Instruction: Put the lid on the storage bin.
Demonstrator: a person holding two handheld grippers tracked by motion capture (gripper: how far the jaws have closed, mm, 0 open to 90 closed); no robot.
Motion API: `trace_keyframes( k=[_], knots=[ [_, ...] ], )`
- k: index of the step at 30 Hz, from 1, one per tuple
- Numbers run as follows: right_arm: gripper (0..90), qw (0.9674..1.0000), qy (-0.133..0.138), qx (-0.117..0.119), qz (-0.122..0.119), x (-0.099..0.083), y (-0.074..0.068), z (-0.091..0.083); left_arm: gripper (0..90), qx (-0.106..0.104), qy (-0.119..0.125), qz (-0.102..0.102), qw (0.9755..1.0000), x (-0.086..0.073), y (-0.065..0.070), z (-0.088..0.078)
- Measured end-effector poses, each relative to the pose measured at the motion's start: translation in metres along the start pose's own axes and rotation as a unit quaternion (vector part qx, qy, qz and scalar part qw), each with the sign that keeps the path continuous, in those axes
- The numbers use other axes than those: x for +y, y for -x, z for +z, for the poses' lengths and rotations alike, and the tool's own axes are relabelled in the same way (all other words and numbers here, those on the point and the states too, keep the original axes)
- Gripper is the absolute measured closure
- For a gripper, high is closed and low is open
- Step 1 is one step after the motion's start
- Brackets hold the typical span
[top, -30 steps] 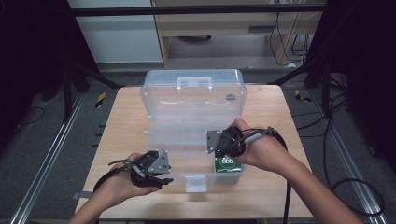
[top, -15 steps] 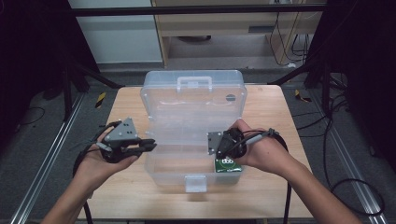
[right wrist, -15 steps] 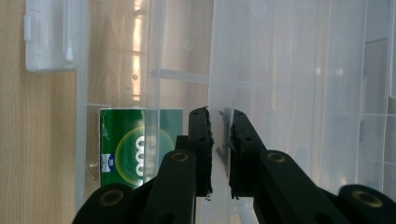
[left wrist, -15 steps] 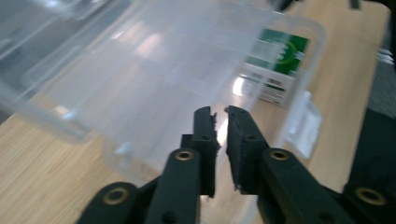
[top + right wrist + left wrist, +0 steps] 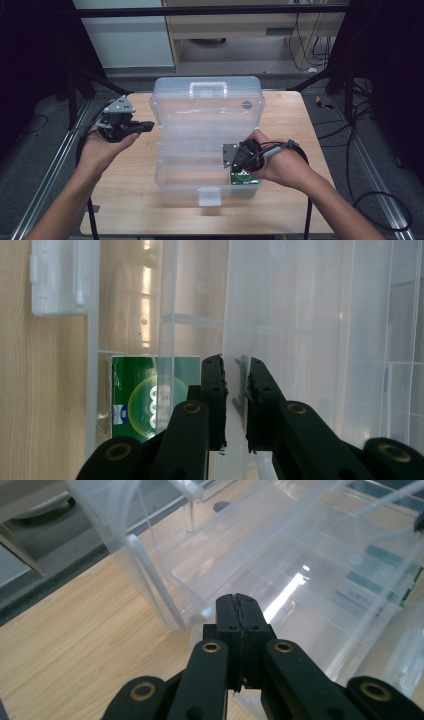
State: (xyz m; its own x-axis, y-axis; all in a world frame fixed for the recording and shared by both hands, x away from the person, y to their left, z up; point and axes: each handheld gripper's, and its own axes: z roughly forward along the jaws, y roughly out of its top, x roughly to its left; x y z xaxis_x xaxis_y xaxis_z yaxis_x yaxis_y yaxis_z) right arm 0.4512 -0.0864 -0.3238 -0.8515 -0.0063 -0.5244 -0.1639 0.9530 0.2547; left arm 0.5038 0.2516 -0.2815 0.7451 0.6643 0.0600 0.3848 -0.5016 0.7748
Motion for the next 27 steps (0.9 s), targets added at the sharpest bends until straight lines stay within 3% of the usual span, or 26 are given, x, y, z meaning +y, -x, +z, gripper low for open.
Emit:
trace_keyframes(
  k=[8, 14, 27],
  knots=[
    [80.5, 1.0, -0.004, 0.0, -0.005, 0.001, -0.003, 0.0, 89.8, 0.002, -0.012, -0.004, 0.9999, 0.004, -0.003, 0.012],
    [80.6, 1.0, -0.005, 0.0, -0.008, 0.001, -0.004, 0.0, 89.8, -0.002, 0.0, -0.016, 0.9999, 0.005, -0.004, 0.012],
    [80.3, 0.9999, -0.006, 0.004, -0.008, 0.001, -0.008, 0.001, 89.9, -0.005, -0.002, -0.035, 0.9994, 0.004, -0.01, 0.012]
  ],
)
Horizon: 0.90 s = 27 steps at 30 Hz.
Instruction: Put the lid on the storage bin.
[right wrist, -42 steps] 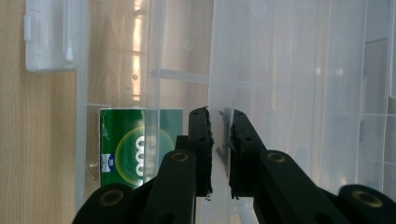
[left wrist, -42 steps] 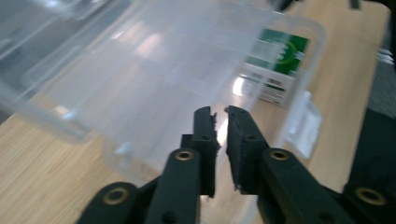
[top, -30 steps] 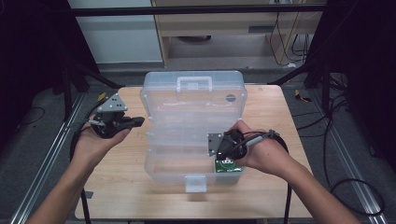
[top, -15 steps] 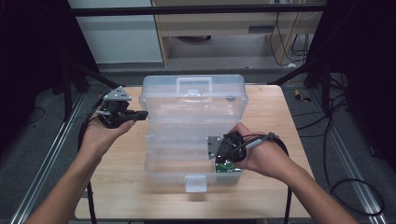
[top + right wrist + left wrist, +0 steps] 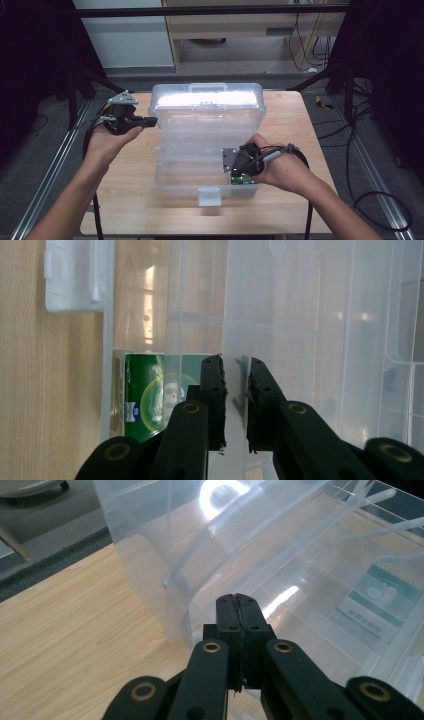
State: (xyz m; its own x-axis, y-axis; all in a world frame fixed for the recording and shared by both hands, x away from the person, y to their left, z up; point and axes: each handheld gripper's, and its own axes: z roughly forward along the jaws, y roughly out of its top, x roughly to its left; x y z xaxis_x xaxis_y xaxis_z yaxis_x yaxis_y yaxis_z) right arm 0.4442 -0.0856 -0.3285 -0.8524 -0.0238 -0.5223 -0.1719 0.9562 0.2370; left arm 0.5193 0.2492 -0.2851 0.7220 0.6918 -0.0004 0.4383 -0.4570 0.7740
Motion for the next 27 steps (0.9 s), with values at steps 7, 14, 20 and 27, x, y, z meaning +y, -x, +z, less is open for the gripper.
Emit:
trace_keyframes(
  k=[7, 14, 20, 27],
  knots=[
    [80.2, 1.0, 0.001, 0.006, 0.0, 0.0001, -0.0009, 0.0007, 89.9, -0.003, 0.001, -0.001, 1.0, 0.0004, 0.0015, -0.0007],
    [80.0, 1.0, 0.001, 0.009, 0.001, -0.0002, -0.001, 0.0008, 89.9, -0.002, 0.001, -0.001, 1.0, -0.002, 0.0022, -0.0037],
    [79.6, 1.0, 0.001, 0.009, 0.002, 0.0001, -0.0009, 0.001, 89.8, -0.004, 0.006, -0.006, 1.0, -0.0043, 0.001, -0.0071],
    [67.5, 0.9998, 0.006, 0.016, 0.01, -0.0005, -0.0036, 0.0008, 89.7, -0.004, 0.007, -0.004, 1.0, -0.0072, 0.0018, -0.008]
  ],
)
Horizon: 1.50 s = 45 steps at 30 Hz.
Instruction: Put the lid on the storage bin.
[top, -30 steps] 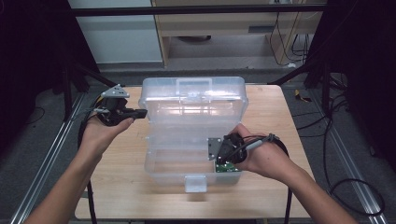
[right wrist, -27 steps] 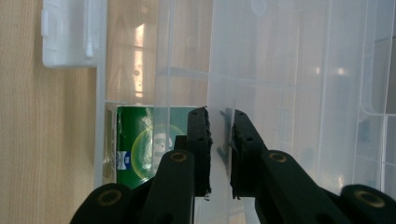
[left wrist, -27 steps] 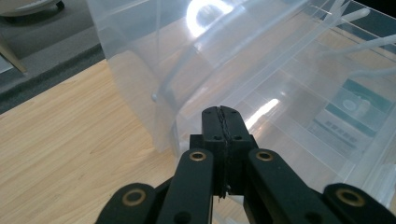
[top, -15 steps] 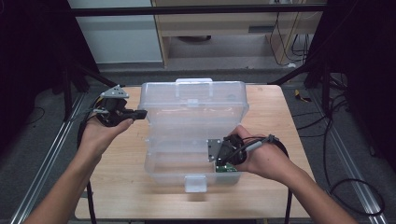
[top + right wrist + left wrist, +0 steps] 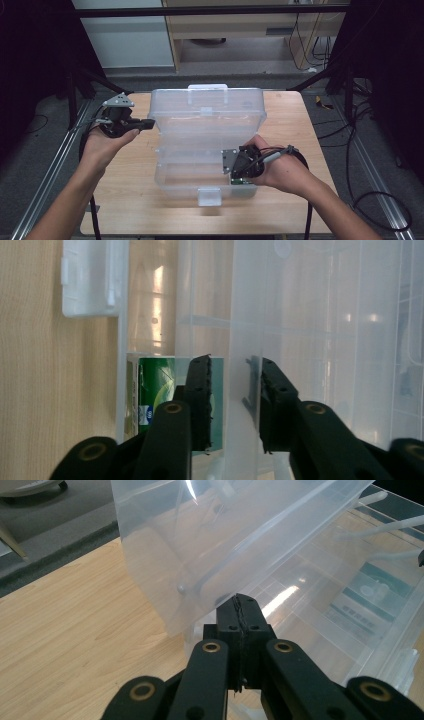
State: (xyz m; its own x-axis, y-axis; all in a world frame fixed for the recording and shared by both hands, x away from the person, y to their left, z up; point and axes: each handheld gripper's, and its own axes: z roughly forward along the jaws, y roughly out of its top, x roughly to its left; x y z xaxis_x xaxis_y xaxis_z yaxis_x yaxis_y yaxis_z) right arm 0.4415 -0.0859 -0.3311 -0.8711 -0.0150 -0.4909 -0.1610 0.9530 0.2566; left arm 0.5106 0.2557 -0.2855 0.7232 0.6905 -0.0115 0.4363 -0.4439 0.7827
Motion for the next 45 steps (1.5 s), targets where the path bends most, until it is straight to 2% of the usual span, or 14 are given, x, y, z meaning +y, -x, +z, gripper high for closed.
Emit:
trace_keyframes(
  k=[3, 6, 10, 15, 23, 32, 40, 45],
  knots=[
    [62.3, 0.9999, 0.014, -0.002, 0.009, 0.0, -0.002, -0.003, 89.6, -0.003, 0.004, -0.001, 1.0, -0.002, 0.0, -0.002],
    [57.9, 0.9989, 0.039, -0.006, 0.025, -0.001, -0.002, -0.009, 89.6, -0.005, 0.003, -0.003, 1.0, -0.005, 0.0, -0.002],
    [48.4, 0.9965, 0.059, -0.021, 0.057, -0.005, -0.003, -0.018, 89.6, -0.008, 0.003, -0.004, 1.0, -0.009, 0.001, -0.003],
    [46.9, 0.9938, 0.069, -0.036, 0.08, -0.014, -0.007, -0.029, 89.6, -0.012, 0.006, -0.004, 0.9999, -0.013, 0.005, -0.004],
    [46.0, 0.9894, 0.065, -0.052, 0.119, -0.04, -0.011, -0.042, 89.6, -0.018, 0.0, 0.004, 0.9998, -0.022, 0.014, -0.003],
    [46.0, 0.9836, 0.056, -0.069, 0.157, -0.069, -0.014, -0.049, 89.8, -0.026, 0.001, 0.002, 0.9997, -0.036, 0.021, -0.004],
    [44.2, 0.9781, 0.045, -0.085, 0.184, -0.091, -0.015, -0.048, 89.8, -0.028, -0.003, 0.009, 0.9996, -0.047, 0.028, -0.004],
    [42.8, 0.9748, 0.034, -0.088, 0.203, -0.105, -0.017, -0.04, 89.9, -0.028, 0.003, 0.011, 0.9995, -0.054, 0.03, -0.005]
  ],
)
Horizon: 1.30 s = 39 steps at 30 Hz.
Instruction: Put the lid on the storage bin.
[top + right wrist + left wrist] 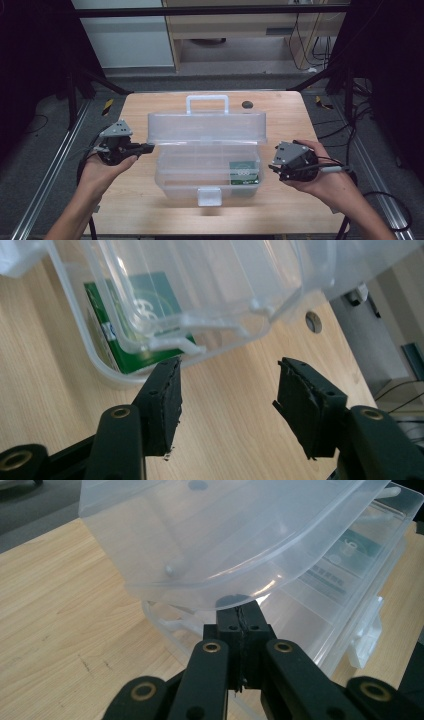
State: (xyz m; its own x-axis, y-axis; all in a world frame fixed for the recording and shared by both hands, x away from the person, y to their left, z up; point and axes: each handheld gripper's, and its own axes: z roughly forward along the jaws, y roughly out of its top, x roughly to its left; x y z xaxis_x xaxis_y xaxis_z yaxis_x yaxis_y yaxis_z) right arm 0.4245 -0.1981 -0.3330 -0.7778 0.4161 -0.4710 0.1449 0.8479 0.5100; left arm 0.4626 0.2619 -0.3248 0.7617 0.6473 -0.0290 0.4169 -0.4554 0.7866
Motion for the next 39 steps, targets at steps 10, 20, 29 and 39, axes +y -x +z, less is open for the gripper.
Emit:
trace_keyframes(
  k=[10, 20, 29, 39],
  knots=[
    [40.2, 0.9995, -0.006, -0.006, 0.032, -0.019, 0.004, 0.009, 89.9, 0.007, -0.008, 0.012, 0.9999, -0.014, 0.006, 0.002],
    [39.3, 0.9989, -0.01, -0.006, 0.046, -0.031, 0.004, 0.016, 90.0, 0.019, -0.007, 0.022, 0.9995, -0.024, 0.012, 0.005],
    [36.8, 0.998, -0.015, -0.007, 0.061, -0.037, 0.003, 0.022, 90.0, 0.017, -0.013, 0.019, 0.9996, -0.033, 0.014, 0.007],
    [31.5, 0.9971, -0.017, -0.013, 0.073, -0.04, 0.004, 0.028, 90.0, 0.019, -0.024, 0.024, 0.9992, -0.037, 0.014, 0.006]
  ],
)
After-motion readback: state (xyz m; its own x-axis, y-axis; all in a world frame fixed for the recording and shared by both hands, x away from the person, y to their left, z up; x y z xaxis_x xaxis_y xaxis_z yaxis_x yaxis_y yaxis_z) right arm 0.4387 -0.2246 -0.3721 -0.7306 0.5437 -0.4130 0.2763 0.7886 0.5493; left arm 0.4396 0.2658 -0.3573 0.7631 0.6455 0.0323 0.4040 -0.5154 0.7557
